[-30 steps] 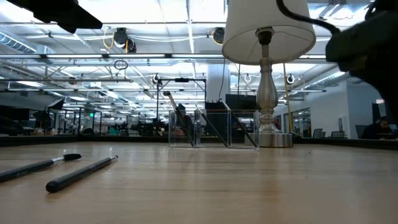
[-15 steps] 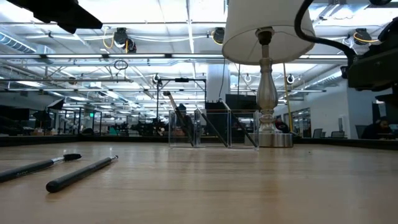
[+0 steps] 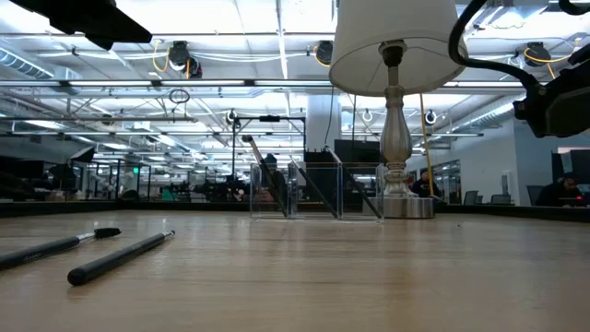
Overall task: Pick & Place Makeup Brushes
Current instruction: Put the black eyeshadow brush into the transparent organizer
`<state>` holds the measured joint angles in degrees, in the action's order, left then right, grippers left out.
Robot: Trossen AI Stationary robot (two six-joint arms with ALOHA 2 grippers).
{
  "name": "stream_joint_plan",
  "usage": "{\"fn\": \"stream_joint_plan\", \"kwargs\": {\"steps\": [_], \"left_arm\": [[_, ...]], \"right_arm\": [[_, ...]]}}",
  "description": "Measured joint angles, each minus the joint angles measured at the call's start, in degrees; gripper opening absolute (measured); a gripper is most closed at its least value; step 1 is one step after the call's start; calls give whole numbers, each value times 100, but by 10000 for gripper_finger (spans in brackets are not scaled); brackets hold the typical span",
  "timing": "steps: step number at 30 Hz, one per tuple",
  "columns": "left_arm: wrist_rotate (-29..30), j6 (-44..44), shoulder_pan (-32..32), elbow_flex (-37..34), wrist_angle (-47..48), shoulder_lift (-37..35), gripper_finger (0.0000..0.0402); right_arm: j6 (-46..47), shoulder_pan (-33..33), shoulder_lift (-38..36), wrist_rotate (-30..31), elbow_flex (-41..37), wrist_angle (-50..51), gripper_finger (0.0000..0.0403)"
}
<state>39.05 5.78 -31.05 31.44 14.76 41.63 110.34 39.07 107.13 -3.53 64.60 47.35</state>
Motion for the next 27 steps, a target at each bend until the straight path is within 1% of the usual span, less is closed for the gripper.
{"fn": "stream_joint_plan", "kwargs": {"steps": [2,3,6,12,22,27], "left_arm": [[2,0,0,0,0,0,37],[1,0,0,0,0,0,37],[2,2,0,0,0,0,37],[2,15,0,0,0,0,37],[2,11,0,0,-5,0,37],[2,9,0,0,-3,-2,37]], "right_arm": [[-127,-8,0,5,0,20,15],[-190,-16,1,18,0,33,9],[-248,-35,11,71,0,89,10],[-497,-16,-119,668,61,90,3],[-909,-47,-589,2359,101,-26,1],[-1476,-175,-780,3078,105,-604,1]]}}
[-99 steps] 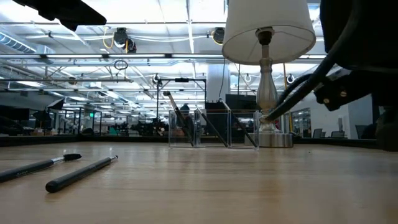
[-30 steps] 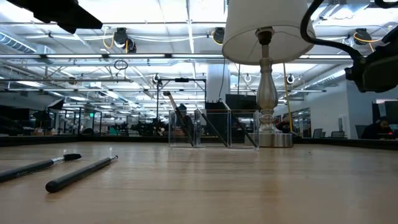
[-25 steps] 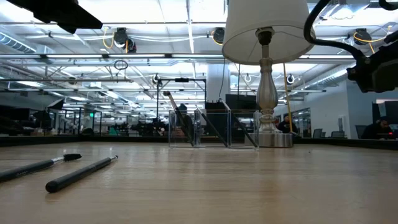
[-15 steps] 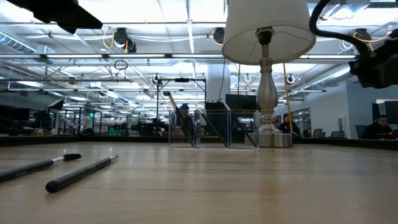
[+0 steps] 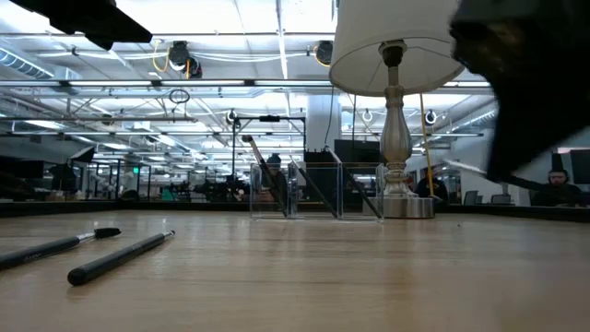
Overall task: Pick & Place Makeup Brushes
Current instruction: Put the black eyeshadow brush into the transparent organizer
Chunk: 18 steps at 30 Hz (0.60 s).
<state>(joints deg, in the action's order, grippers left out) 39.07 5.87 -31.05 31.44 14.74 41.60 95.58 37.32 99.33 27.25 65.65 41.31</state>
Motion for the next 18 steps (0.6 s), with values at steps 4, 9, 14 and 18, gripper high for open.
{"fn": "stream_joint_plan", "kwargs": {"steps": [4,9,14,18], "left_arm": [[2,-13,0,0,-25,0,37],[3,-129,0,-2,-147,0,37],[2,-167,0,-2,-135,0,37],[4,-279,0,-2,-133,0,37]], "right_arm": [[-952,-162,-101,747,0,-813,0],[-3044,-336,-116,2258,7,-2051,0],[-5662,-413,-116,3573,-18,-3638,0],[-7060,-525,-210,3963,-162,-4411,0]]}}
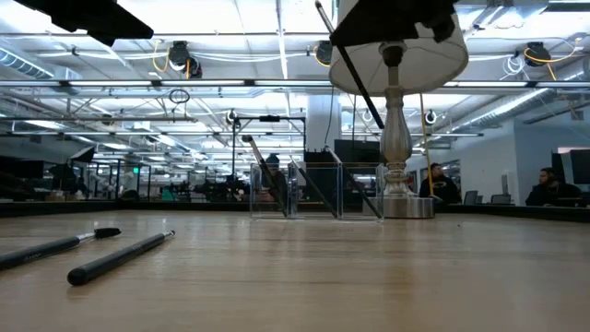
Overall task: Pick & Place Makeup Brushes
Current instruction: Put the black eyeshadow brush into the transparent organizer
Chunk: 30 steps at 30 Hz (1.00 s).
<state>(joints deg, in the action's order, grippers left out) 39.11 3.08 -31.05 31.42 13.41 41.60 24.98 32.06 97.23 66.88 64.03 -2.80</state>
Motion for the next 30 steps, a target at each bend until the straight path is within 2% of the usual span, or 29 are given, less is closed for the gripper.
{"fn": "stream_joint_plan", "kwargs": {"steps": [4,6,8,12,14,18,22,24,30], "left_arm": [[-2,-47,0,0,7,0,37],[-2,-51,0,0,12,0,37],[0,-60,0,0,20,0,37],[-1,-93,0,-12,40,0,37],[5,-187,2,-82,21,0,37],[95,-567,11,-142,-26,2,37],[525,-1240,102,-142,-553,0,37],[566,-1371,148,-142,-729,0,37],[551,-1656,264,-142,-766,0,37]], "right_arm": [[-378,-278,-180,84,-306,-312,0],[-826,-483,-305,9,-646,-906,0],[-1569,-743,-460,-400,-1183,-2085,0],[-2936,-1301,-753,-1801,-2444,-5023,0],[-3222,-1522,-921,-1891,-2941,-5825,0],[-3237,-1885,-1158,-1905,-3381,-5757,0],[-2893,-2117,-1190,-2202,-3385,-5493,0],[-2715,-2179,-1185,-2370,-3386,-5450,0],[-2334,-2230,-1187,-2350,-3383,-5270,0]]}}
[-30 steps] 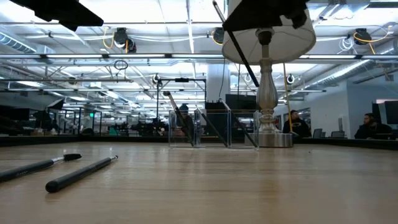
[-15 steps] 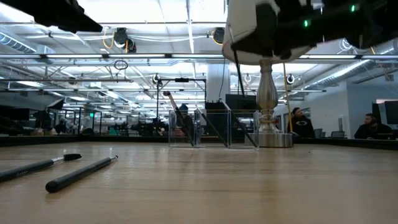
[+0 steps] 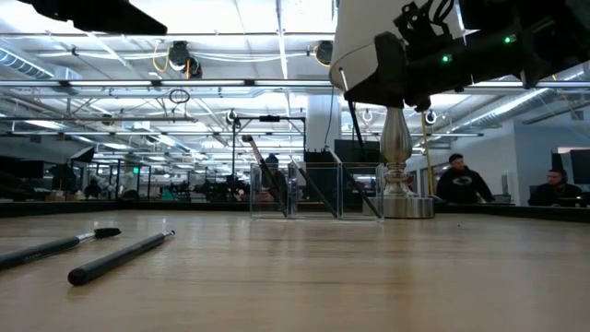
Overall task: Pick & Place Makeup Brushes
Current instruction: Put the black eyeshadow brush into the transparent organizer
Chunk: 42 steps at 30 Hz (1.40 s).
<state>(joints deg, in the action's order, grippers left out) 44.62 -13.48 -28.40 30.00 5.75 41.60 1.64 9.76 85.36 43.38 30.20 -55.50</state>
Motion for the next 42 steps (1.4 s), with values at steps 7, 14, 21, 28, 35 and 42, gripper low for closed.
{"fn": "stream_joint_plan", "kwargs": {"steps": [7,14,21,28,35,42], "left_arm": [[-88,-128,117,0,-3,0,37],[-586,-304,89,0,-327,0,37],[-583,-153,90,0,-419,0,37],[-577,-168,90,0,-410,0,37],[-560,-149,90,0,-406,0,37],[-562,-51,90,2,-399,0,37]], "right_arm": [[21,-41,4,-2,0,235,0],[-435,-43,4,-247,0,-263,0],[-712,48,-2,-310,143,-608,0],[42,87,-55,-5,1806,2726,0],[140,90,-7,244,1985,3159,0],[-368,-62,-7,-149,897,814,0]]}}
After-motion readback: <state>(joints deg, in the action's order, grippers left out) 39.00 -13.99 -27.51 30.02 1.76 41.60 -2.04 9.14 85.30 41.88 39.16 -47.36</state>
